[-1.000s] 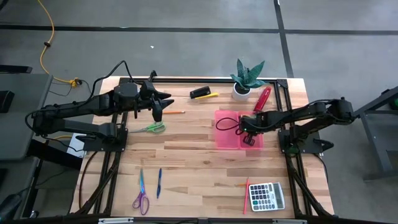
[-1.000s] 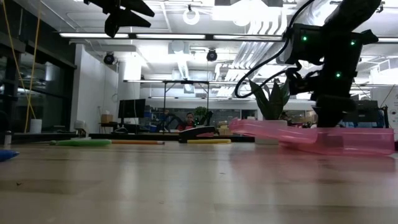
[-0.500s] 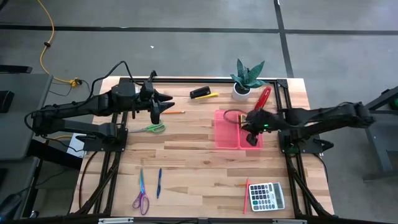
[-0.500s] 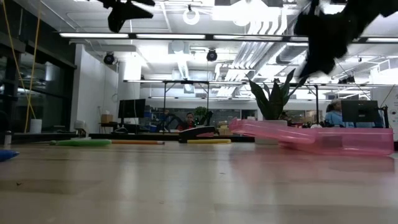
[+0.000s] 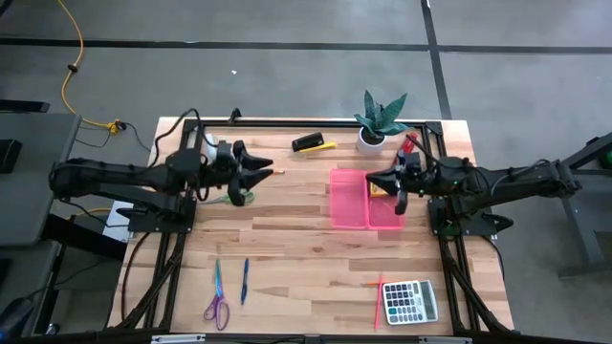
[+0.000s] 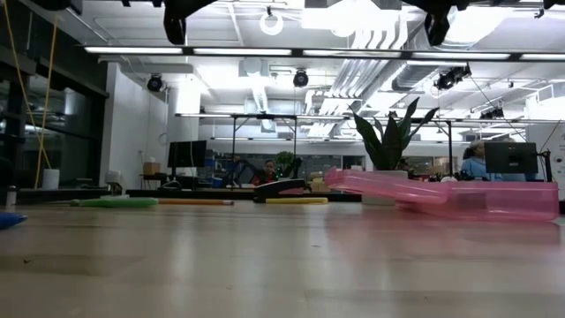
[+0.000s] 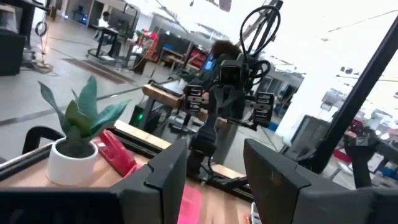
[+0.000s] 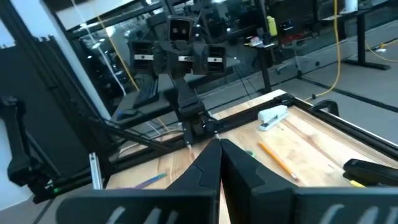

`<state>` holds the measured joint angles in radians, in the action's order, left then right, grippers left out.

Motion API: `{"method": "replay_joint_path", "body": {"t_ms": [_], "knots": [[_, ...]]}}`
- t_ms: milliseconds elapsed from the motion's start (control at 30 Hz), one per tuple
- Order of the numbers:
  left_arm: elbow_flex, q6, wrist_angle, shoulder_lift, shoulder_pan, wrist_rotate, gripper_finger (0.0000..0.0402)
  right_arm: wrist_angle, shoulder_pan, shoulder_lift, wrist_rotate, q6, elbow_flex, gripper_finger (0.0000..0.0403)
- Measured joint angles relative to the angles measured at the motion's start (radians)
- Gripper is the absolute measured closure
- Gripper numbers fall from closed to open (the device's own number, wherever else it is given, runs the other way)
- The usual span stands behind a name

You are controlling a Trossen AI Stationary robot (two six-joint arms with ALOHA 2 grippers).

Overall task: Pack school essentials
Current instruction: Put the purple scissors into the pink supply box

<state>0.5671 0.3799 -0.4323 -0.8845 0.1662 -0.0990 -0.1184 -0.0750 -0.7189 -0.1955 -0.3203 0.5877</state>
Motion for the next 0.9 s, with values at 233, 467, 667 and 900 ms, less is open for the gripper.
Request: {"method": "replay_joint_path", "body": {"t_ms": [233, 467, 667, 900], "knots": [[-0.003, -0.069, 0.000, 0.015, -0.001, 0.017, 0.0255, -0.011, 0.000, 0.000, 0.007, 0.007, -0.001, 0.0403], [0.026, 0.024, 0.154, 0.043, -0.003, 0.087, 0.0252, -0.010, 0.001, 0.000, 0.007, 0.006, -0.001, 0.0403], [0.186, 0.091, 0.720, -0.002, -0.147, 0.245, 0.0231, -0.002, 0.001, 0.000, 0.007, -0.014, -0.001, 0.0403], [0.292, 0.059, 1.085, -0.203, -0.574, 0.248, 0.0213, 0.020, 0.001, 0.000, 0.007, -0.019, -0.001, 0.0402]]}}
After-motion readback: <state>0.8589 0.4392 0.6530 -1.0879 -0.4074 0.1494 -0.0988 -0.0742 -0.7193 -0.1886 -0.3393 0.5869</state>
